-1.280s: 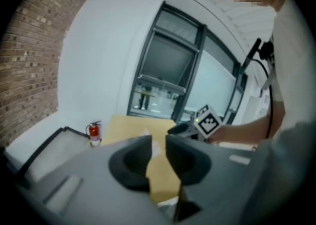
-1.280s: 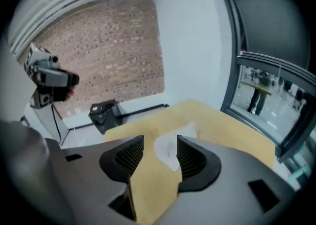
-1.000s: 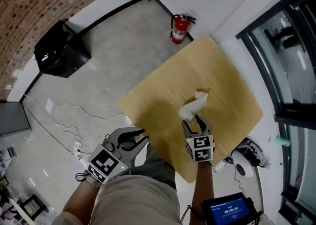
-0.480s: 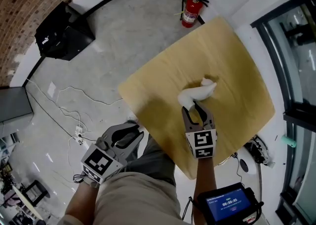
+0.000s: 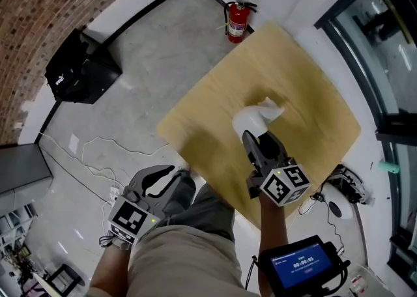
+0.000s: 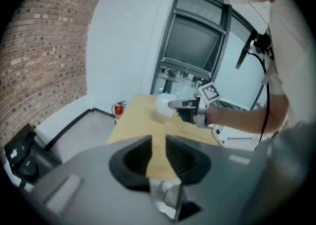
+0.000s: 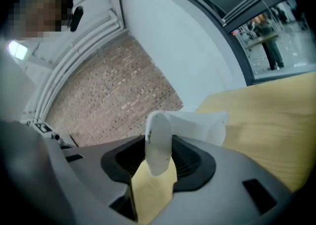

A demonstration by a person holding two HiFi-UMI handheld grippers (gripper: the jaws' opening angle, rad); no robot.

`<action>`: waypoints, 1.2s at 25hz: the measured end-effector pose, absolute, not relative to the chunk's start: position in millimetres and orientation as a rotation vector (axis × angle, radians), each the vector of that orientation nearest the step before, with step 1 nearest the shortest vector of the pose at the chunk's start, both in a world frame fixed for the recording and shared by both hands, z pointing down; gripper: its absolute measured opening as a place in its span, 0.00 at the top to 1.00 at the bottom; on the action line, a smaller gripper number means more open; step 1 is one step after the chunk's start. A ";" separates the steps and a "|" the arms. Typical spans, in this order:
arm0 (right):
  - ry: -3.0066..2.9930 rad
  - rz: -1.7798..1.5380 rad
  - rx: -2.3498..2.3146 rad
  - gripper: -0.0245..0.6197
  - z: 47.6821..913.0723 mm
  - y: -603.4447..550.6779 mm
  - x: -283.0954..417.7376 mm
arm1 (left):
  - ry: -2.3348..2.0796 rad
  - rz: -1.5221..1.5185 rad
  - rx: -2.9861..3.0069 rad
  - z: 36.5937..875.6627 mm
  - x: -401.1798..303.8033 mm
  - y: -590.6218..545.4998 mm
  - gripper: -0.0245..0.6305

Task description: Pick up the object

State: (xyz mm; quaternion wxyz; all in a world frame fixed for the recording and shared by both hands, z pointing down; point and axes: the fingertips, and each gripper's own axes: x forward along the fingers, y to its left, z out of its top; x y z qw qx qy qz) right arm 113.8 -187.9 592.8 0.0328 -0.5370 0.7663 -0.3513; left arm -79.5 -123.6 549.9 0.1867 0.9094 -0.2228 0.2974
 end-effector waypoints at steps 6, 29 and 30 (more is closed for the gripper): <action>2.205 -1.004 -1.486 0.69 509.2 -195.4 102.4 | -0.514 0.851 2.713 535.2 -56.8 -152.4 0.80; 1.937 -0.900 -1.213 0.69 302.6 -104.0 115.9 | 0.126 0.127 3.613 342.1 156.1 -121.1 0.56; 1.932 -0.897 -1.190 0.69 301.6 -102.7 117.2 | 0.142 0.099 3.608 339.0 156.3 -120.3 0.63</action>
